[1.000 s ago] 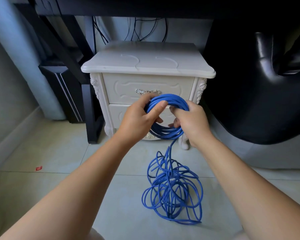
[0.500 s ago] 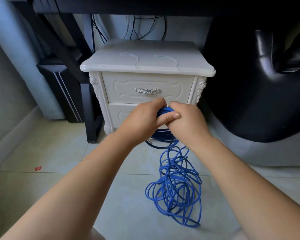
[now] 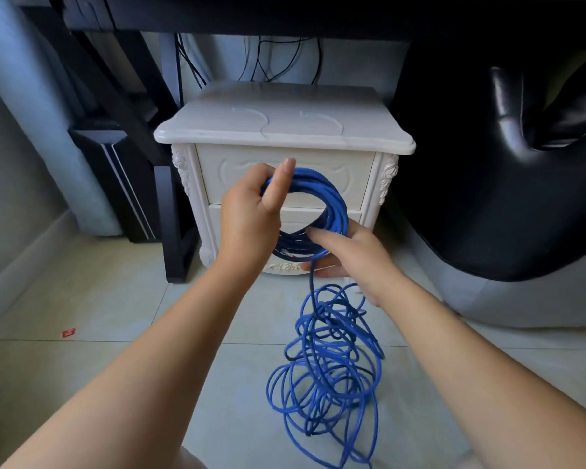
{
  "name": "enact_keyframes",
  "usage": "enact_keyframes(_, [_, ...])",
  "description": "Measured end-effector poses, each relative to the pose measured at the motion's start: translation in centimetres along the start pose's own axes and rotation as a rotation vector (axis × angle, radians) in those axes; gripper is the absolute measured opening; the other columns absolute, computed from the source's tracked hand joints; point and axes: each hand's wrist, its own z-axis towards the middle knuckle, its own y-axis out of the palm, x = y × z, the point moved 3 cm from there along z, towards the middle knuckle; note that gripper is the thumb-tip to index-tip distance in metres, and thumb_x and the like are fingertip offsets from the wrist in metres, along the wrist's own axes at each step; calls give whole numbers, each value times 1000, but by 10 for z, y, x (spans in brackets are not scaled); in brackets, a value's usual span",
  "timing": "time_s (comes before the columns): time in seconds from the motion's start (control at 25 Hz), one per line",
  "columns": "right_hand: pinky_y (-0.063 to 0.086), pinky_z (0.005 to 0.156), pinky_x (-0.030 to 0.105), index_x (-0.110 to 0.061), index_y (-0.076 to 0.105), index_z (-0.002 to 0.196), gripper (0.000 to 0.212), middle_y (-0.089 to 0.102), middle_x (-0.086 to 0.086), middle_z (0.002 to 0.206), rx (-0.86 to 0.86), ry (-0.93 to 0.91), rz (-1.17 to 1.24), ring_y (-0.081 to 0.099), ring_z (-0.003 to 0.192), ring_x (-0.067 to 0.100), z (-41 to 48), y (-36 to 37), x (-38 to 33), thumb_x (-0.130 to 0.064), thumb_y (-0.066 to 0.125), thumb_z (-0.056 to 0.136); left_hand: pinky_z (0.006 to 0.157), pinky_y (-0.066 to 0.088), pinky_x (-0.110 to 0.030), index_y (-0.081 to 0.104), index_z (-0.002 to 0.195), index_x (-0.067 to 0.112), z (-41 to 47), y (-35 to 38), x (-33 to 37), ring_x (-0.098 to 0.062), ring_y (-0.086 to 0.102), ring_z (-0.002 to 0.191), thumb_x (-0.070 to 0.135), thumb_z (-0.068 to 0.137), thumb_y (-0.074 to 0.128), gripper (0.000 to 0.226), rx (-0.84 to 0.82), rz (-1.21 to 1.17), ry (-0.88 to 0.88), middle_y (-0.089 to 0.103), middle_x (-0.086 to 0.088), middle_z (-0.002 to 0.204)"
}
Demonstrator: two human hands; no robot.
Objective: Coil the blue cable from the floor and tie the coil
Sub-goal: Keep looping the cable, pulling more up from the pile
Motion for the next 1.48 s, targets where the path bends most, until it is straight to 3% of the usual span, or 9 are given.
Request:
enact_keyframes(0.28, [54,91,56,-9,61,102,19,73,9,74,172,78,321,72,77,28,9,6,1,-23,67,90,52,35,-28,47,81,9,-16,21,-5,-10,32,46,43,101,44,39,-60,-403,-289,34,10,51])
enact_keyframes(0.36, [56,89,52,-8,65,85,22,71,8,64,186,131,296,70,69,28,10,2,-2,-30,65,91,53,35,-27,44,78,13,-19,25,-6,-11,30,48,42,101,42,37,-115,-452,-331,32,7,53])
enact_keyframes(0.44, [59,77,40,-8,67,70,37,70,5,60,296,99,119,70,66,27,9,-4,-7,-37,62,92,58,39,-30,46,77,16,-22,27,-5,-12,32,50,44,101,40,37,-164,-470,-348,33,2,57])
enact_keyframes(0.56, [51,56,26,-2,64,77,36,70,5,62,471,-49,-130,63,57,20,7,-14,-15,-31,53,96,66,48,-33,55,80,15,-21,24,-5,-15,48,53,49,100,40,42,-270,-334,-282,47,-2,62])
enact_keyframes(0.72, [52,66,39,-9,59,81,21,70,9,76,507,-222,-509,63,74,34,4,-18,-27,-23,49,93,64,50,-28,61,96,11,-14,17,-6,-15,62,63,56,81,64,48,-411,-116,-163,61,-2,74])
enact_keyframes(0.84, [35,63,34,-13,61,92,14,66,12,87,458,-346,-830,50,76,32,-5,-8,-34,-20,49,93,64,47,-29,60,90,16,-14,18,-8,-15,57,66,63,74,68,50,-390,219,16,62,1,72])
enact_keyframes(1.0, [25,60,33,-16,46,79,18,48,0,70,433,-368,-983,38,71,30,-8,-2,-38,-25,46,95,53,30,-26,55,80,7,-13,21,-7,-12,39,54,52,79,71,47,-362,312,56,49,1,60])
enact_keyframes(1.24, [52,74,39,-15,61,83,22,67,3,75,267,-210,-503,64,79,26,-2,-16,-41,-37,64,78,48,28,-22,52,74,5,-12,20,-5,-9,32,50,39,82,73,41,-223,55,1,39,5,54])
enact_keyframes(1.48, [53,82,37,-18,66,93,21,76,1,90,-29,-12,-97,70,87,17,3,-14,-19,-32,75,80,54,37,-30,57,83,7,-8,9,-4,-19,43,56,41,89,66,36,-54,-140,-155,43,-4,58])
